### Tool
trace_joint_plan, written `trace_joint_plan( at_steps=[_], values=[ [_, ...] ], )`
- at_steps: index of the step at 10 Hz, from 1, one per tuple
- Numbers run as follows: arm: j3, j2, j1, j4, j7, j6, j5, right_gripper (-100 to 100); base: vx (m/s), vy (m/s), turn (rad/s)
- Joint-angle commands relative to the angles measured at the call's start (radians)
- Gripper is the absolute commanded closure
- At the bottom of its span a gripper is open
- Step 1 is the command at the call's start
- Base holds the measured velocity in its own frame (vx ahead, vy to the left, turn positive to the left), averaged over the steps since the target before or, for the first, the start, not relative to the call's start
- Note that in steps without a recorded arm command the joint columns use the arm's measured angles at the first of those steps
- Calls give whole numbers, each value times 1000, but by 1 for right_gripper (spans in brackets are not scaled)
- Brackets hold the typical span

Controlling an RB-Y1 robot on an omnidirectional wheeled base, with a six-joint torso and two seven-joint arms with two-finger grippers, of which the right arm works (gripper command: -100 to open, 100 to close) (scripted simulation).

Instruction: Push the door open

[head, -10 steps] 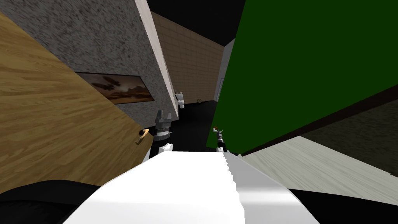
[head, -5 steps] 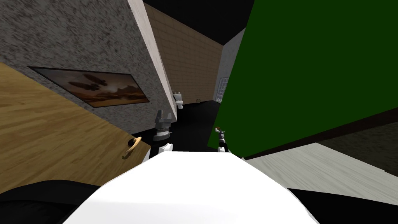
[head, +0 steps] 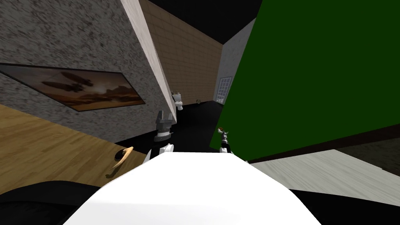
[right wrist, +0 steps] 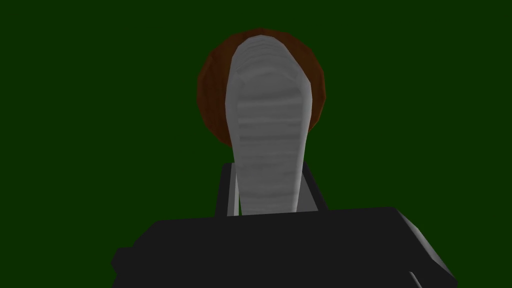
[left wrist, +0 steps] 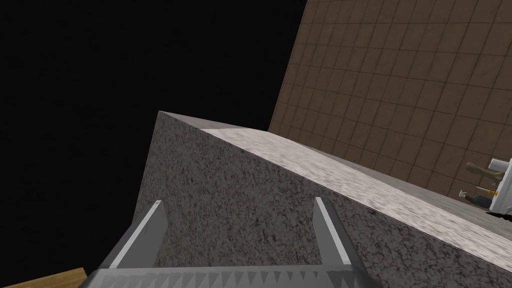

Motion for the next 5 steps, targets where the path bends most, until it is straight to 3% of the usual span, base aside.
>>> trace_joint_plan(
  at_steps=[1,5],
  values=[
    [-15,-3,1,-2,6,0,-9,100,201,45,-60],
    [-56,-7,2,3,22,-3,-35,100,207,20,-44]
  ],
)
